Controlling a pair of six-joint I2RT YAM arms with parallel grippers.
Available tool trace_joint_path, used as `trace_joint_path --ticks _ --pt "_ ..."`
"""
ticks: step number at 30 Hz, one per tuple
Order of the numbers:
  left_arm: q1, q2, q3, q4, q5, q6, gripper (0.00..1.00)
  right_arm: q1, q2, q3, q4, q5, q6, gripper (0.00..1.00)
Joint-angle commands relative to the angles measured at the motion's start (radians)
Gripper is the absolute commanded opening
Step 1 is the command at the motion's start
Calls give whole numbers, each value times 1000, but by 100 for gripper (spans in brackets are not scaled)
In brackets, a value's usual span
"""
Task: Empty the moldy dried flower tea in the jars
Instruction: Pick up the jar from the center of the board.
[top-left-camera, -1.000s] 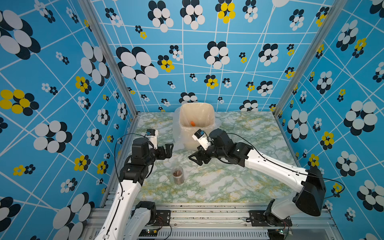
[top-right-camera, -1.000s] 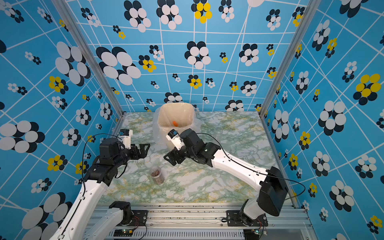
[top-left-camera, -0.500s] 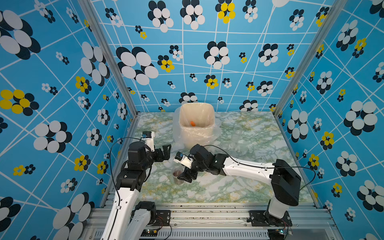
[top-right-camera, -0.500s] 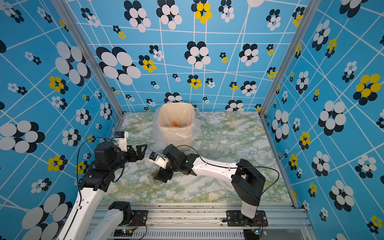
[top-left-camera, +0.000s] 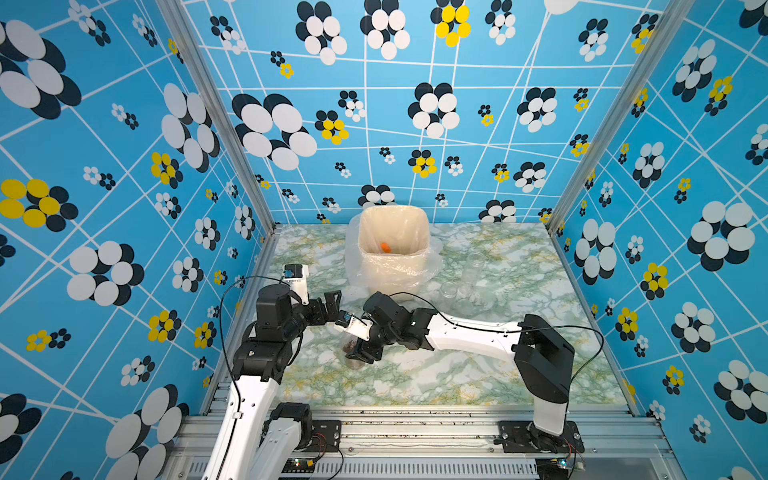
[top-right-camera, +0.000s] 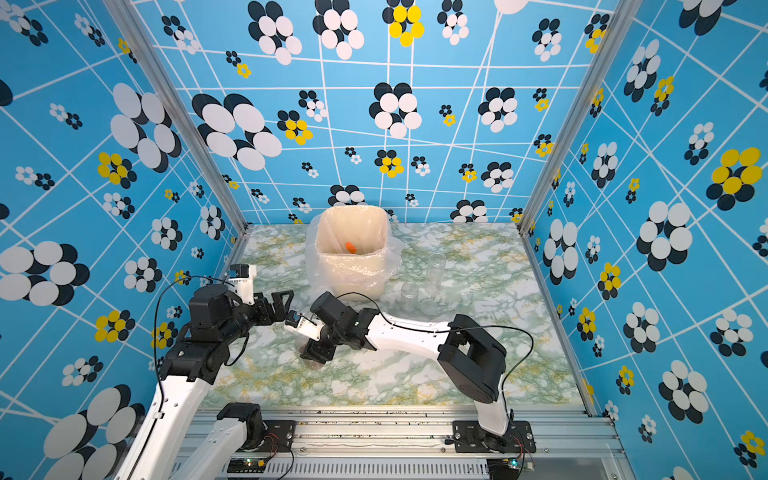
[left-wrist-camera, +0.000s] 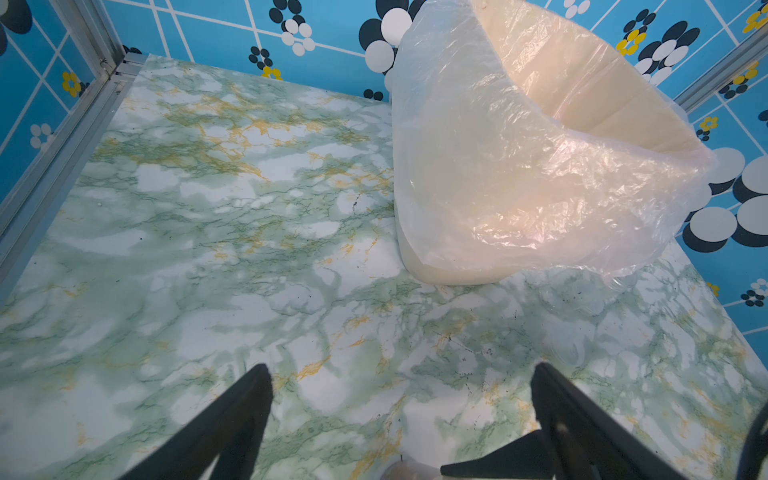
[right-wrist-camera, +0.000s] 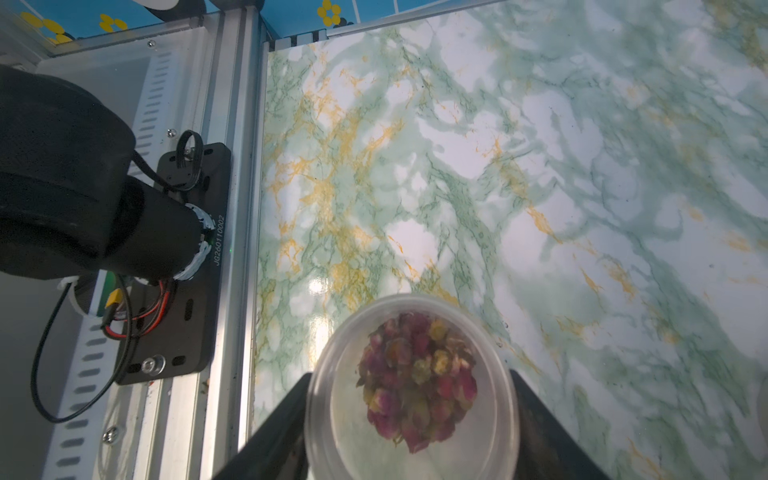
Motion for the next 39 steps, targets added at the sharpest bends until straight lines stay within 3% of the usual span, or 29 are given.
trace_joint_path --ticks 1,12,17,23,28,32,36,39 --pt "11 -17 -13 -3 -1 11 100 6 26 28 -25 21 -8 60" --pt "13 -23 -16 0 1 10 99 12 -39 -28 47 66 20 33" --pt "13 -54 -26 36 36 6 99 8 -146 -91 72 133 56 27" --pt "13 -135 -64 193 153 -39 99 -30 -326 -200 75 183 136 23" --pt "-5 -153 -109 403 323 -168 99 -103 -502 -284 49 156 249 18" --pt "-134 -124 -105 431 257 -168 99 -158 -614 -318 -2 138 326 16" --pt "-377 -72 -85 418 84 -34 99 -232 -683 -332 -64 99 414 14" --pt "-519 -14 -85 438 22 55 99 -292 -710 -332 -108 42 477 12"
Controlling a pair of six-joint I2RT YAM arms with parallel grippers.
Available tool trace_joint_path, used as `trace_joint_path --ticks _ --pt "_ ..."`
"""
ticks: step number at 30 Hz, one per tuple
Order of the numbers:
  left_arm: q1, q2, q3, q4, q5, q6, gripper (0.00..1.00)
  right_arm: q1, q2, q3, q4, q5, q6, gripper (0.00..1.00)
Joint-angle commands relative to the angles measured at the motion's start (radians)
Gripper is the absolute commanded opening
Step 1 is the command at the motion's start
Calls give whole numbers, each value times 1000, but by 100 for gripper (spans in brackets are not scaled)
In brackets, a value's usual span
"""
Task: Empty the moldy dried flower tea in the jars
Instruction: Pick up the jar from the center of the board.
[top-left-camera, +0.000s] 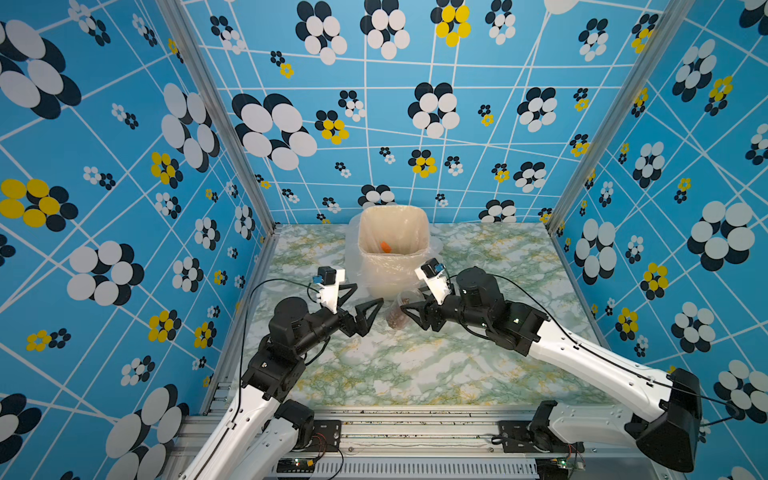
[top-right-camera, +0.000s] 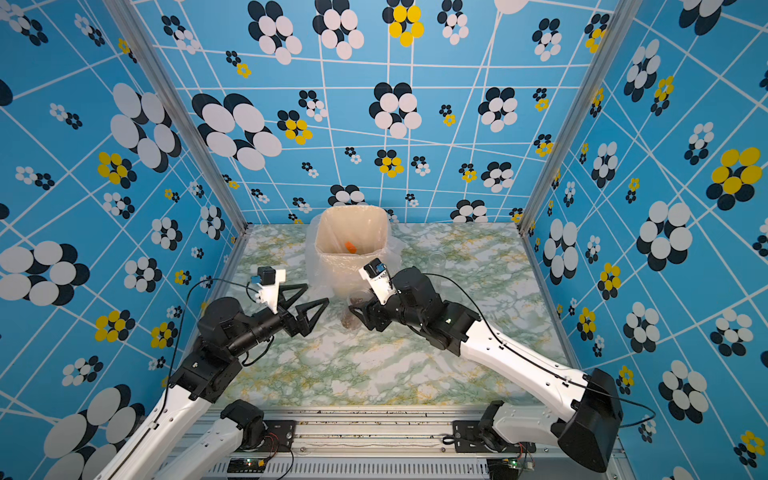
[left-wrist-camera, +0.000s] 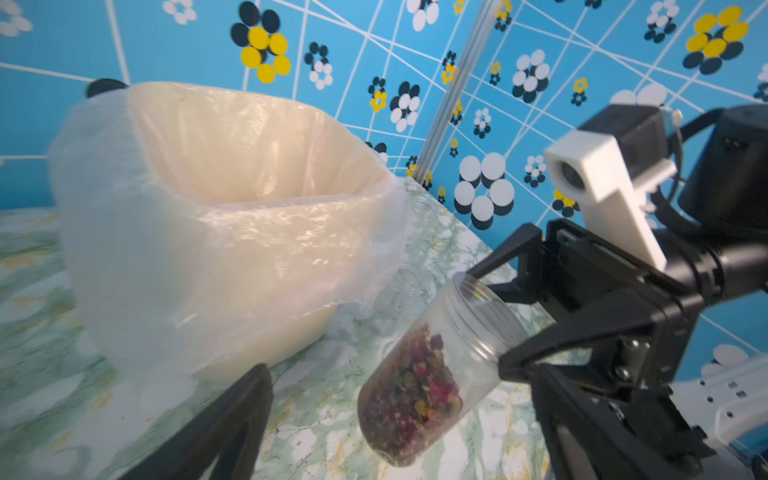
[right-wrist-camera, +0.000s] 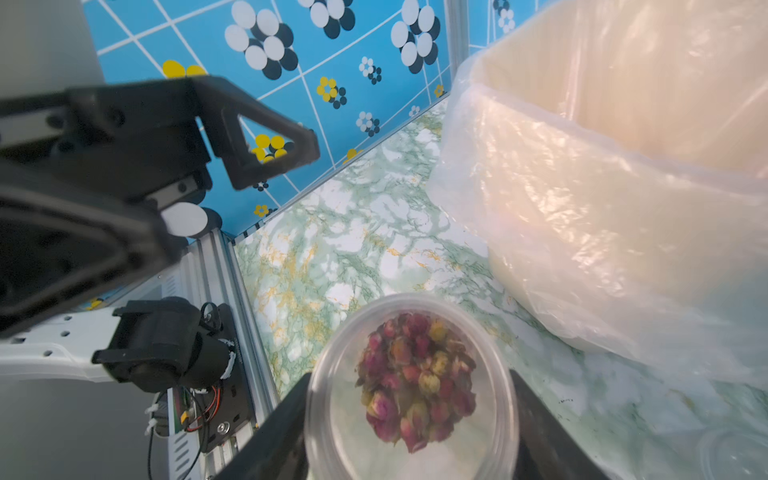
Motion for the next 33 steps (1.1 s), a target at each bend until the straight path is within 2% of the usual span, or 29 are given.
trace_joint_path --ticks 1,12,24,33 --pt "-103 51 10 57 -93 125 99 -53 -34 -12 -73 -79 112 12" --pt "-235 176 -32 133 -24 309 99 -210 -56 -42 -63 -242 300 9" --pt "-280 300 36 -13 -167 387 99 -219 -67 -47 -3 -293 403 8" --pt "-289 347 42 37 -200 400 99 -219 -56 -65 63 -348 473 8"
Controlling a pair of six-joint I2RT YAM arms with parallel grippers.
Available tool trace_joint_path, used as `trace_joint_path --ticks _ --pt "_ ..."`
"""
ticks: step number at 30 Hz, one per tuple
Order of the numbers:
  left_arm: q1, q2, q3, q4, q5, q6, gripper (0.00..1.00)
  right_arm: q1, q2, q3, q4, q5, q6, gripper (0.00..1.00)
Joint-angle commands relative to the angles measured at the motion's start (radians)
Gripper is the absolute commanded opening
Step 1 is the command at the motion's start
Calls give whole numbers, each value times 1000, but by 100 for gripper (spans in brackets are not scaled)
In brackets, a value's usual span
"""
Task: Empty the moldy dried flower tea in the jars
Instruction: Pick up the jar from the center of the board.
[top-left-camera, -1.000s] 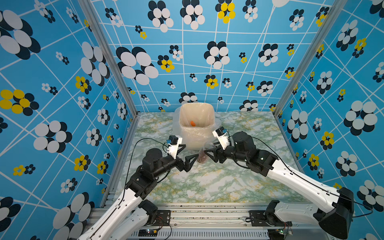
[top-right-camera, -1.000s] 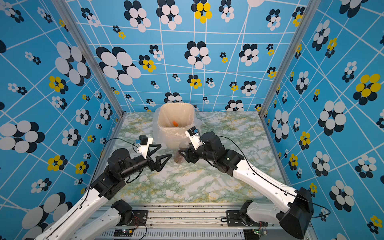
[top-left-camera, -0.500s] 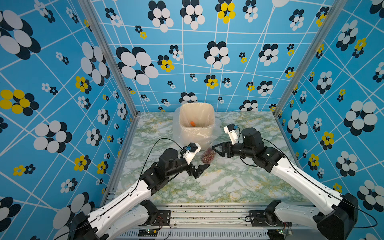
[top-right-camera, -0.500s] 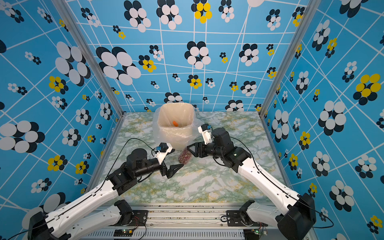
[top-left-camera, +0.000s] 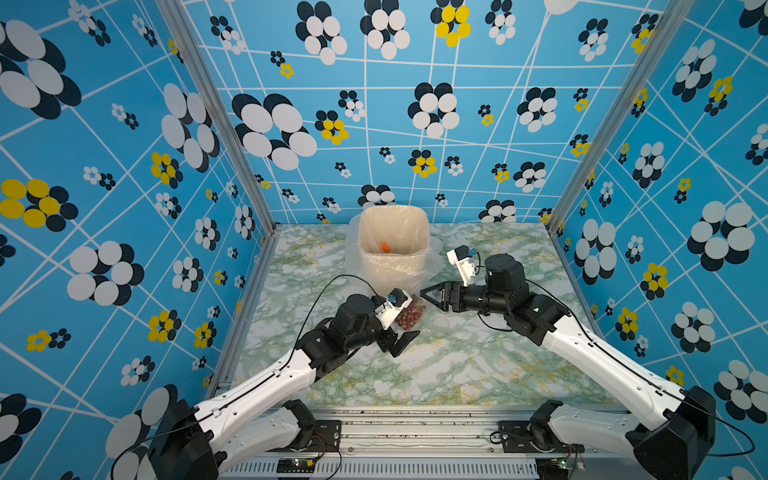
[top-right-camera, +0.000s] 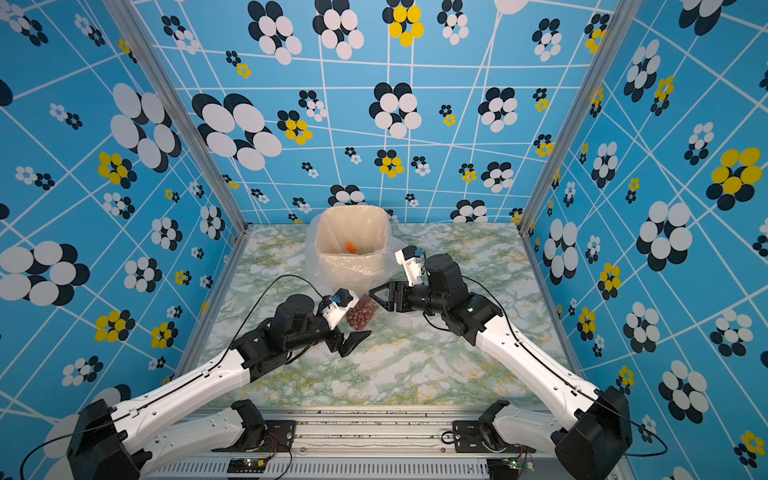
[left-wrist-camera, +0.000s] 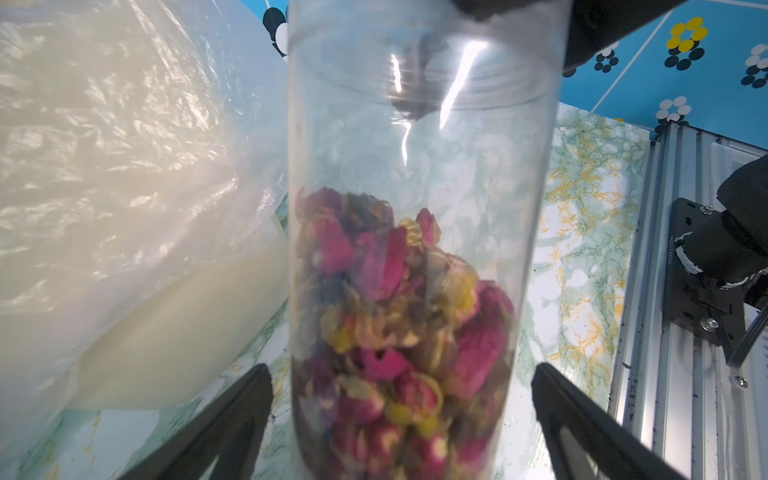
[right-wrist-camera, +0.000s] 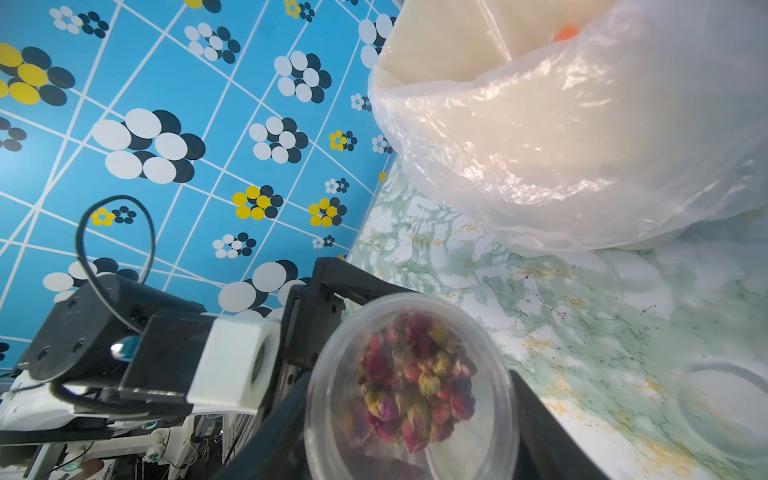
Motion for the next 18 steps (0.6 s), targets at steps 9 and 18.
trace_joint_path --ticks 9,18 --pt "-8 15 13 73 -19 59 93 -5 12 -27 98 -85 83 8" --pt "-7 30 16 75 -26 78 81 -5 41 -33 129 -109 111 9"
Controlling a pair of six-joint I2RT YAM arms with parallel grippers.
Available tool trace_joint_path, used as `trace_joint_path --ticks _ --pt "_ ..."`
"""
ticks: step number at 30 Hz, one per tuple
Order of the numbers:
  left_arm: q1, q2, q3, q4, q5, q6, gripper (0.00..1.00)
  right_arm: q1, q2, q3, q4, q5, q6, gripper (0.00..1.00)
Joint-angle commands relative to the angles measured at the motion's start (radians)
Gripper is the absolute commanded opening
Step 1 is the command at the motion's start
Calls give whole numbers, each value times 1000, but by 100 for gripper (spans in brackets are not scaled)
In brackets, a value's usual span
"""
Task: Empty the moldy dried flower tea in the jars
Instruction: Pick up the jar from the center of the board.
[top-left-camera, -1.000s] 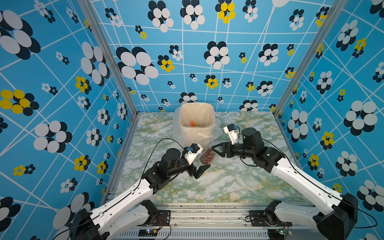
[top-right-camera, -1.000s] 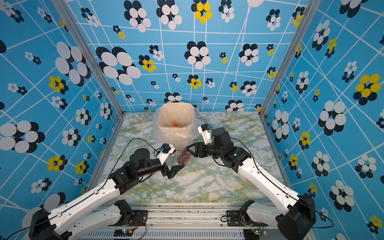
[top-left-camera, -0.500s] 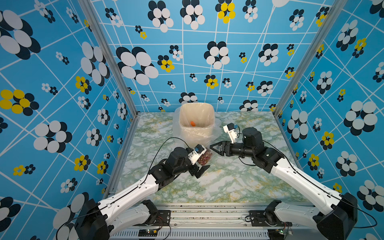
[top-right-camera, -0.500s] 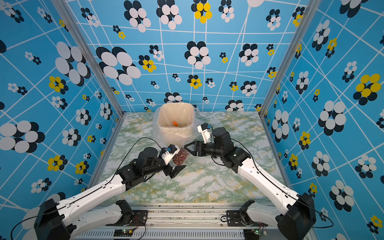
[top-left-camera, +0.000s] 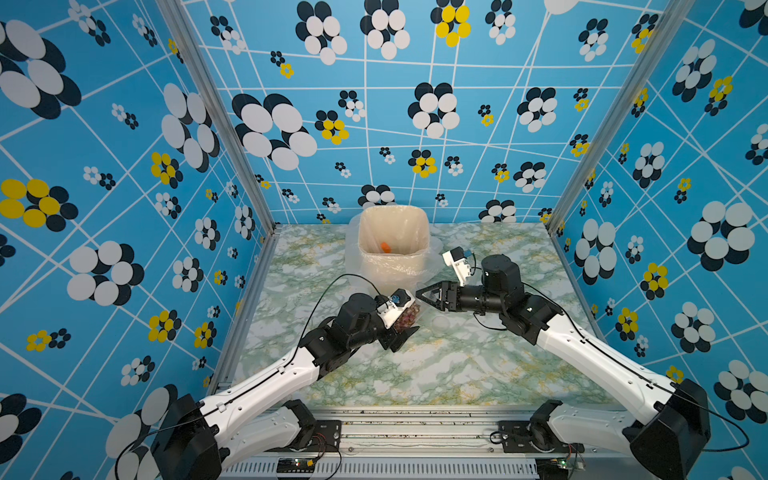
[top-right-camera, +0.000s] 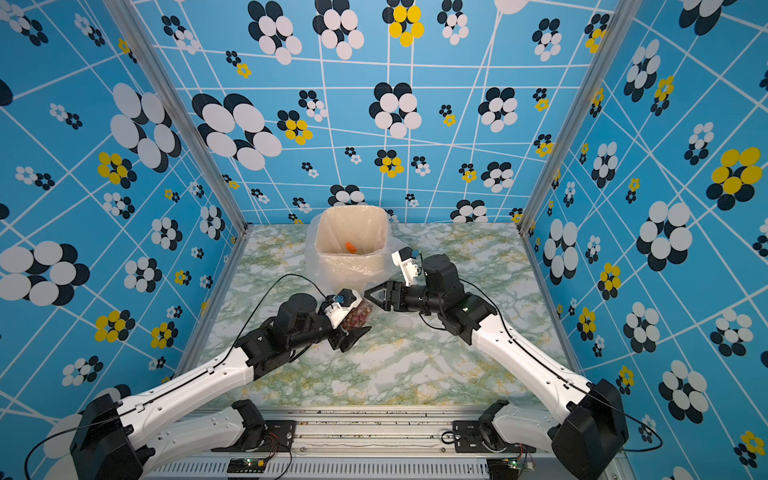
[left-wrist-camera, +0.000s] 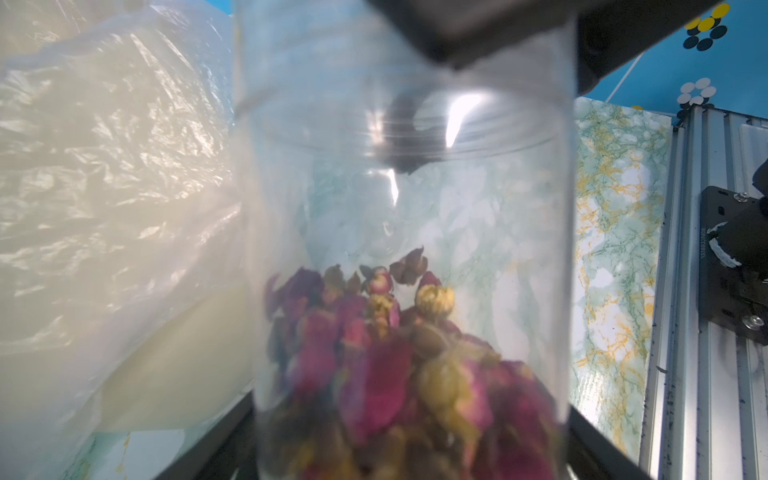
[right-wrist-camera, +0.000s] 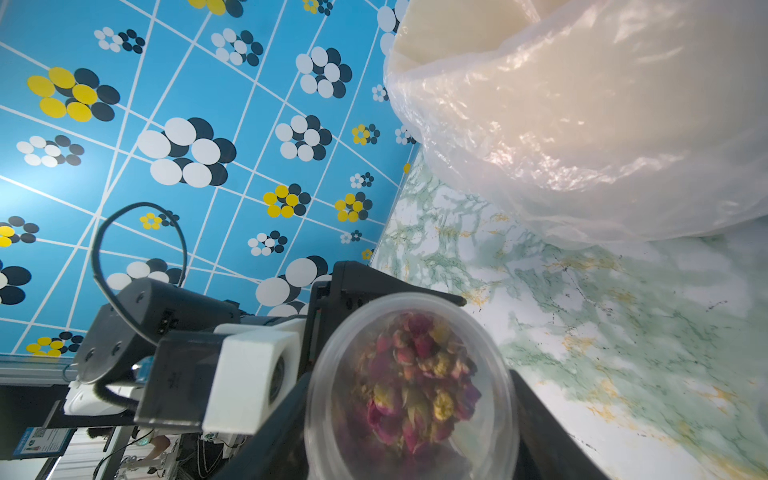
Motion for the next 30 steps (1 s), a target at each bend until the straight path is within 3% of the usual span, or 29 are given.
trace_joint_path --ticks 1,10,15,20,22,23,30 --pt "-7 2 13 35 -10 19 79 -5 7 -11 51 -29 22 8" --pt "-8 -7 -3 51 -18 27 59 -5 12 -17 55 -32 28 9" --pt "-7 -17 -13 62 -44 31 50 -5 16 -9 37 -39 24 16" --pt "-12 -32 -23 63 -86 65 44 -6 4 33 -47 -44 -19 58" --pt "-26 -38 -27 53 -130 99 44 -12 -2 60 -101 -51 -37 69" --pt "-36 -41 -28 49 -160 125 40 -16 -3 80 -144 -56 -52 73" --pt "-99 -60 -58 74 -344 272 33 -35 37 201 -383 -113 -118 83"
